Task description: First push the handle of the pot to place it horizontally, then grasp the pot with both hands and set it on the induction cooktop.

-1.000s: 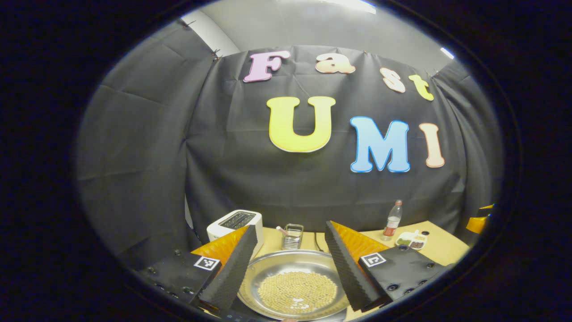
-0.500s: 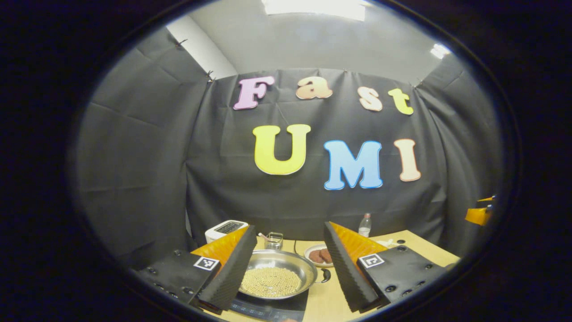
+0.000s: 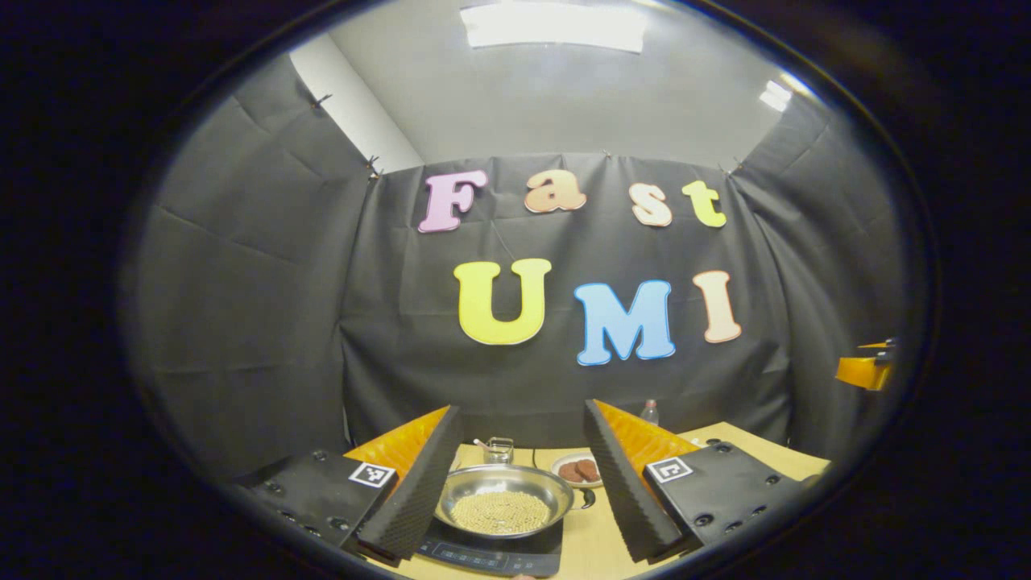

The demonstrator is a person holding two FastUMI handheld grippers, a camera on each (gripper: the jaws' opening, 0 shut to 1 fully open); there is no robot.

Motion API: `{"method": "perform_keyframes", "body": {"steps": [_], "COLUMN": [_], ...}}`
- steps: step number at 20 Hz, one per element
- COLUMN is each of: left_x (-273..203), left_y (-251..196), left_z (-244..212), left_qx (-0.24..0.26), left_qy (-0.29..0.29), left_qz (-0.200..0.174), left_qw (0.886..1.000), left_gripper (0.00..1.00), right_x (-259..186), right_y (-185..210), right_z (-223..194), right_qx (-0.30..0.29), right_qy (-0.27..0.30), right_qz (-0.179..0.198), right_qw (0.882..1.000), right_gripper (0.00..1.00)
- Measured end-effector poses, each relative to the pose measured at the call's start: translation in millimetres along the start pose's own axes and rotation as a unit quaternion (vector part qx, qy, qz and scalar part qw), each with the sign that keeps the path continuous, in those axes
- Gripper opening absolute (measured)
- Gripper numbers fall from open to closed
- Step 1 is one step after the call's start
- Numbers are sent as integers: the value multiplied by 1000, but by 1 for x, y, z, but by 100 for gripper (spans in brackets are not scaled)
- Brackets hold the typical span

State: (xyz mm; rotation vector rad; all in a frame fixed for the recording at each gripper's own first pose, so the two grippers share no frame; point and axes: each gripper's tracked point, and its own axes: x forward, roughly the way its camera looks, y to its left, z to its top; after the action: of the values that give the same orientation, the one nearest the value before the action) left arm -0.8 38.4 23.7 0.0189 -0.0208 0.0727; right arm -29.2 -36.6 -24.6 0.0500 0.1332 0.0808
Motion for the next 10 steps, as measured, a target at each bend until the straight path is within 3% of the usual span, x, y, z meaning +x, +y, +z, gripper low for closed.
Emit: {"method": "perform_keyframes", "body": {"steps": [2, 3, 4, 6, 8, 10], "left_x": [-5, -8, -11, -16, -18, -19], "left_y": [3, 3, 2, 1, 4, 4], "left_z": [0, 2, 3, 4, 3, 1], "left_qx": [1, 0, -1, -3, 0, 1], "left_qy": [-2, -4, -5, -7, -7, -8], "left_qz": [0, -1, -4, -9, -10, -9], "left_qw": [1000, 1000, 1000, 1000, 1000, 1000], "left_gripper": [98, 100, 93, 93, 100, 97], "right_x": [-6, -8, -11, -17, -20, -18], "right_y": [4, 5, 5, 6, 7, 8], "right_z": [3, 4, 6, 9, 8, 7], "right_qx": [0, -2, -4, -6, -1, 5], "right_qy": [-7, -8, -10, -13, -12, -9], "right_qz": [0, -1, -1, -3, -3, -4], "right_qw": [1000, 1000, 1000, 1000, 1000, 1000], "right_gripper": [96, 92, 96, 96, 96, 96]}}
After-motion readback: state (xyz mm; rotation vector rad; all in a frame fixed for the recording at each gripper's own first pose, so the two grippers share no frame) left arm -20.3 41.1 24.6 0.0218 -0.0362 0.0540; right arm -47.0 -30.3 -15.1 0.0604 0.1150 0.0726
